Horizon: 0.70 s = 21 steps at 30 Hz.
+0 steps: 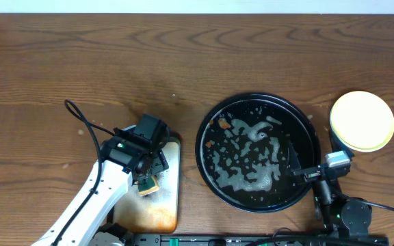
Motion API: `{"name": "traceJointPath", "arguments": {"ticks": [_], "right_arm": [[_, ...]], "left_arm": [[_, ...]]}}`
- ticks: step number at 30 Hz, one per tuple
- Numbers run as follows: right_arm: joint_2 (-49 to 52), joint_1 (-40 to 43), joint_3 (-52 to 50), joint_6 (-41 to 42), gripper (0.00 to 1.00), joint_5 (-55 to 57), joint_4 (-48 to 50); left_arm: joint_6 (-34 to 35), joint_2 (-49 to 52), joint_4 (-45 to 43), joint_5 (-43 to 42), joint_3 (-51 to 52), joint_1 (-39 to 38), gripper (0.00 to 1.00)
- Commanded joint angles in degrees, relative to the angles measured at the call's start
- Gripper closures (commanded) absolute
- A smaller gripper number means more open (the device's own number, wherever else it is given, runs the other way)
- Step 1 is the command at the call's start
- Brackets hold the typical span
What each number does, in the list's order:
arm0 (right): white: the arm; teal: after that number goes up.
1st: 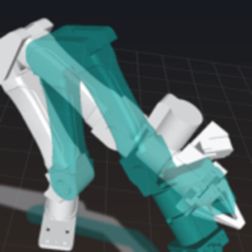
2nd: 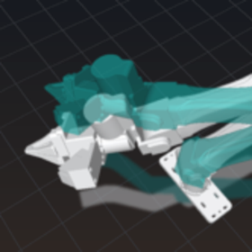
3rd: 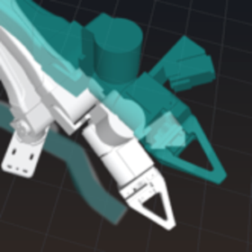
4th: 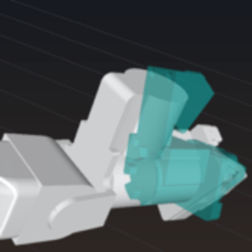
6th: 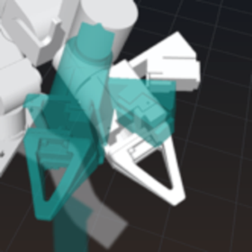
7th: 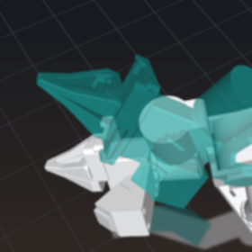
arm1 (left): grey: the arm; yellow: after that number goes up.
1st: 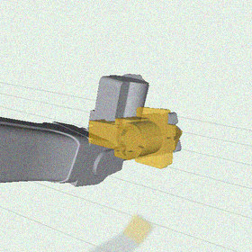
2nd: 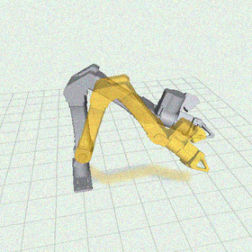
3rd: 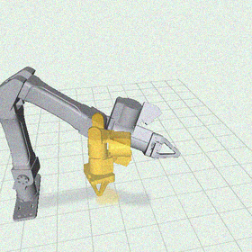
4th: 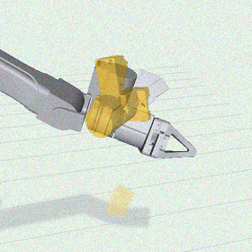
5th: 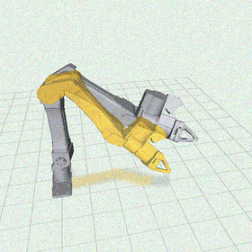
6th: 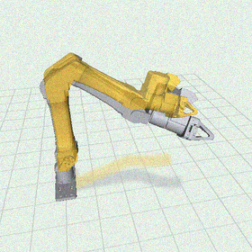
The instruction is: Clean dirty plates on tray and stack at the side
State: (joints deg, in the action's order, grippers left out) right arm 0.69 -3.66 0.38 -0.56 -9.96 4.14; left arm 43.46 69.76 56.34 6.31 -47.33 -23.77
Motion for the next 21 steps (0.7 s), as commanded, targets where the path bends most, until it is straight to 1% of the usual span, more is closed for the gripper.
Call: {"name": "traceJointPath", "arguments": {"ticks": [1, 4, 21], "right_arm": [[-0.37, 0.63, -0.07, -0.37, 0.01, 0.7, -2.71], [-0.35, 0.63, -0.07, -0.35, 0.01, 0.7, -8.09], [0.07, 0.63, -0.07, -0.37, 0.01, 0.72, -7.61]], "left_arm": [[-0.26, -0.33, 0.07, 0.31, 0.24, 0.24, 0.14], [-0.26, -0.33, 0.07, 0.31, 0.24, 0.24, 0.14], [-0.31, -0.33, 0.11, 0.46, 0.24, 0.24, 0.14]]}}
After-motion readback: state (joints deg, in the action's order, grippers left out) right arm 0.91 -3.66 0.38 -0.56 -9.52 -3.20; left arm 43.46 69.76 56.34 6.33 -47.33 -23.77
